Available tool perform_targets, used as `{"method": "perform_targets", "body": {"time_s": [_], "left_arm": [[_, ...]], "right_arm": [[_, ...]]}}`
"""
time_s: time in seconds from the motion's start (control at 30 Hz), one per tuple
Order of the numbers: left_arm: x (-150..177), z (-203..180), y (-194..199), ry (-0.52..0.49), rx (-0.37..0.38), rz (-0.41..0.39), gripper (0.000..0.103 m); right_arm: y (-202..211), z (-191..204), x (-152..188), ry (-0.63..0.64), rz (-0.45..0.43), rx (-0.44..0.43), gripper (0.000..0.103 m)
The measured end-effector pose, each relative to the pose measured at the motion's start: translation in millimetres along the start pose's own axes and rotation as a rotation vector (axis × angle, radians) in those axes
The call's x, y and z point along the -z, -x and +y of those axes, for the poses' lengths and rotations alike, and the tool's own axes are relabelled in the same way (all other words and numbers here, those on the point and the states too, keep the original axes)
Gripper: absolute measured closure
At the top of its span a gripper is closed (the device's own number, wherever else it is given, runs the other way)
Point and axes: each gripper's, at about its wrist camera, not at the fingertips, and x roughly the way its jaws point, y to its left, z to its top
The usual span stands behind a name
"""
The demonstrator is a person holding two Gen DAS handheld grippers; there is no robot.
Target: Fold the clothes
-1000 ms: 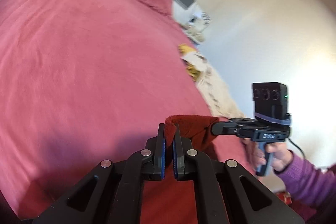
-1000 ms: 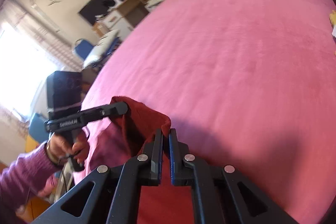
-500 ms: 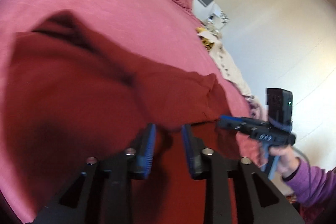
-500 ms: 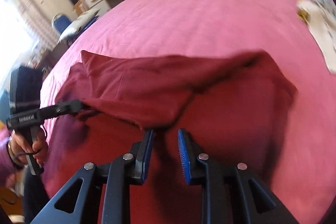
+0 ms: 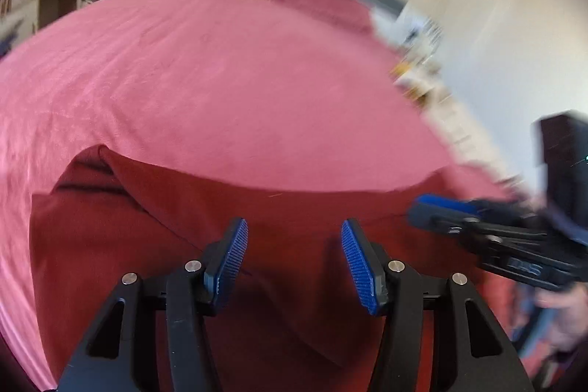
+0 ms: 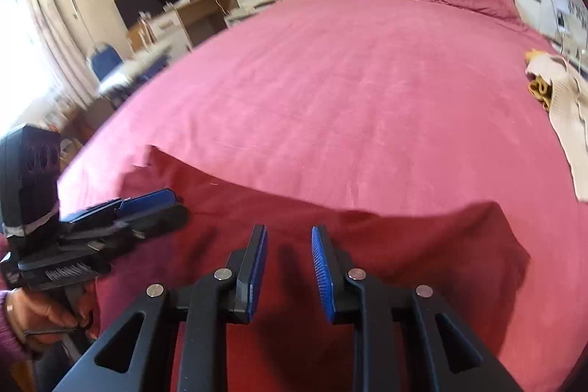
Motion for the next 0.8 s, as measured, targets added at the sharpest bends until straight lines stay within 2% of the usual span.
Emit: {"method": "perform_targets", "body": {"time_s": [0.1,0.17,0.27,0.33,0.4,0.43,0.53,0.57,0.6,0.63,0.67,0.73,0.77,0.8], "left_arm": [[-7.5,15.4,-27.0,-0.013,-0.052,-0.007,0.048],[-11.9,15.6,-31.9,-0.004,-0.040,-0.014,0.046],[-14.1,17.6,-22.0,0.023,0.030,0.008,0.045],[-12.5,23.7,1.8,0.084,0.049,-0.055,0.044],[-9.8,32.2,19.3,0.141,0.036,-0.115,0.034],[-8.5,39.9,15.0,0.160,0.005,-0.105,0.025],[-4.4,62.3,2.1,0.208,-0.084,-0.076,0.027],[-3.8,66.9,-0.3,0.203,-0.093,-0.073,0.028],[-5.6,68.3,0.6,0.192,-0.089,-0.073,0.028],[-8.3,68.3,3.2,0.187,-0.077,-0.069,0.028],[-10.1,70.6,8.0,0.197,-0.056,-0.070,0.028],[-9.6,80.6,23.7,0.245,-0.011,-0.093,0.028],[-4.7,88.5,35.4,0.280,-0.007,-0.114,0.028],[0.3,96.5,47.1,0.316,-0.003,-0.136,0.028]], "right_arm": [[-37.2,0.5,-0.1,0.018,0.033,0.088,0.078],[-37.8,-14.5,7.5,-0.087,-0.042,0.025,0.078],[-25.6,-26.8,7.0,-0.183,-0.065,-0.048,0.078],[-0.9,-37.5,4.0,-0.237,-0.148,-0.068,0.075],[18.4,-48.1,-0.1,-0.275,-0.230,-0.059,0.073],[13.0,-51.8,-4.4,-0.269,-0.210,-0.047,0.072],[-4.8,-63.7,-16.0,-0.255,-0.144,-0.009,0.070],[-15.8,-72.0,-16.1,-0.268,-0.102,0.018,0.074],[-25.2,-86.1,-13.4,-0.314,-0.070,0.040,0.083],[-28.4,-101.2,-9.5,-0.383,-0.081,0.025,0.090],[-27.9,-114.8,-6.4,-0.455,-0.098,0.010,0.092],[-13.6,-133.4,-3.0,-0.588,-0.151,-0.014,0.086],[-4.1,-134.5,-2.0,-0.606,-0.168,-0.024,0.077],[8.7,-132.3,0.1,-0.608,-0.185,-0.035,0.075]]}}
